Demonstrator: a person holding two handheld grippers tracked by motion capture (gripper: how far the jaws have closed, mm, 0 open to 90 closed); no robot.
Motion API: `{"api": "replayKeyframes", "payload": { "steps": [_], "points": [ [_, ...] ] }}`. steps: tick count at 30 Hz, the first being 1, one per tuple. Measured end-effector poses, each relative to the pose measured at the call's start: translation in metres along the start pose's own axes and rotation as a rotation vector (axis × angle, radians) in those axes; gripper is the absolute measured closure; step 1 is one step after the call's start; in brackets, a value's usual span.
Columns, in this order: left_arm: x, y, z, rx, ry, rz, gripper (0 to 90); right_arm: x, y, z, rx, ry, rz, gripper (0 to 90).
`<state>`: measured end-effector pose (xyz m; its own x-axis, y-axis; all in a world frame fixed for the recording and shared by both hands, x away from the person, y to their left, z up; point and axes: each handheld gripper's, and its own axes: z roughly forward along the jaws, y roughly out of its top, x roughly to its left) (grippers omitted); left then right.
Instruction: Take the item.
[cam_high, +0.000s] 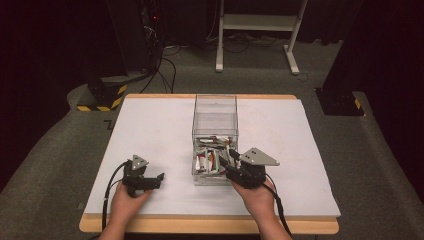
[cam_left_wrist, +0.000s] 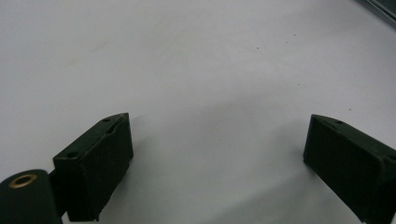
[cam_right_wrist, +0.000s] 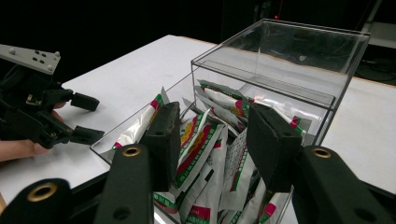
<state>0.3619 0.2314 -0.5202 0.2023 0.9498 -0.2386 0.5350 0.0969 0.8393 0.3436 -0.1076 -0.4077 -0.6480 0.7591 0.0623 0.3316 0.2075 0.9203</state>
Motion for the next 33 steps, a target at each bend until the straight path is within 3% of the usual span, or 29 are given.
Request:
{"api": "replayKeyframes", "payload": {
  "steps": [8,15,33],
  "points": [
    [0.000,0.000,0.000,0.003,0.000,0.002,8.3,-0.002,-0.002,0.003,0.011,0.004,0.024,63.0],
    [0.000,0.000,0.000,0.005,-0.001,0.004,8.3,-0.002,-0.007,0.010,0.068,0.011,0.024,69.8],
    [0.000,0.000,0.000,0.005,-0.001,0.003,8.3,-0.004,-0.016,0.017,0.136,-0.008,0.042,73.0]
  ]
}}
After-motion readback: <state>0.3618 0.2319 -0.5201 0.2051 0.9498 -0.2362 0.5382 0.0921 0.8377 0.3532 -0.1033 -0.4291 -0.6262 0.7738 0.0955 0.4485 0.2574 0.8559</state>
